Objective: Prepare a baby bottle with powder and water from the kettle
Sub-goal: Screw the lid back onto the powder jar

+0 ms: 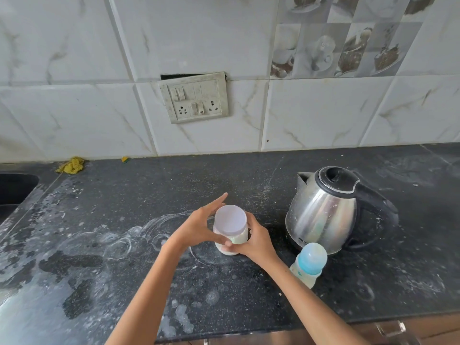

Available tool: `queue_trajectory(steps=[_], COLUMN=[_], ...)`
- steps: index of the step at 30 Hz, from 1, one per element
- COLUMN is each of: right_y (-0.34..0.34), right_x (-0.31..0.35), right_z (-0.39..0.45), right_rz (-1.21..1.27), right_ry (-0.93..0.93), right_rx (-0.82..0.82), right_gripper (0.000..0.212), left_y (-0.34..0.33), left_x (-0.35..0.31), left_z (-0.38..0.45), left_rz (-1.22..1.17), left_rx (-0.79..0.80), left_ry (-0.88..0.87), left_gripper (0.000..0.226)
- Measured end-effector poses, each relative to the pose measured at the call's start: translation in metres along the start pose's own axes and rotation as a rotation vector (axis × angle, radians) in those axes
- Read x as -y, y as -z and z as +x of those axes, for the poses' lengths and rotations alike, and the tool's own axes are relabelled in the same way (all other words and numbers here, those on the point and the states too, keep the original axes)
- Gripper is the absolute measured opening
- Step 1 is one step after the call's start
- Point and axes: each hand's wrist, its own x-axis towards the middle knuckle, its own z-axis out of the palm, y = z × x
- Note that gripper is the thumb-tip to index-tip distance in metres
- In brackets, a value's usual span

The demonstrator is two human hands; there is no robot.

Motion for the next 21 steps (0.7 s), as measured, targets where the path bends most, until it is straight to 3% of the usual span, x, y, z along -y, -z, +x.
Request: queue_trajectory(steps=[5,7,13,16,21], right_y=[0.035,0.039,0.013,0.018,0.036], right_x=[0.015,0.026,0.056,0.063,0.067], right_z=[-0.004,-0.005,0.003,0.012,0.021], right_rz=[-0.009,-0.013,-0.547,-0.614,-0.446], right_ry=[-0.092,-0.048,0.147,0.164,0.262], right_rx=[0.233,0.192,0.087,0.128,0.291], right_gripper=[0.115,0.106,0.094,0.084,0.074], left_y=[-0.032,-0.045,-0.079,-0.082,-0.082], left_x=[0.022,0.017,0.0,0.004,0.007], left_z=[-0.028,-0.032,-0.024,-0.022,-0.022], left_rz=[-0.17,-0.162,-0.245,-0.254,-0.264], left_rx=[-0.283,-0.333,-0.586,-0.606,-0.6], left_ry=[0.066,0.057,0.065,0.079,0.104], left_gripper=[0.117,0.104,0.065,0.067,0.066])
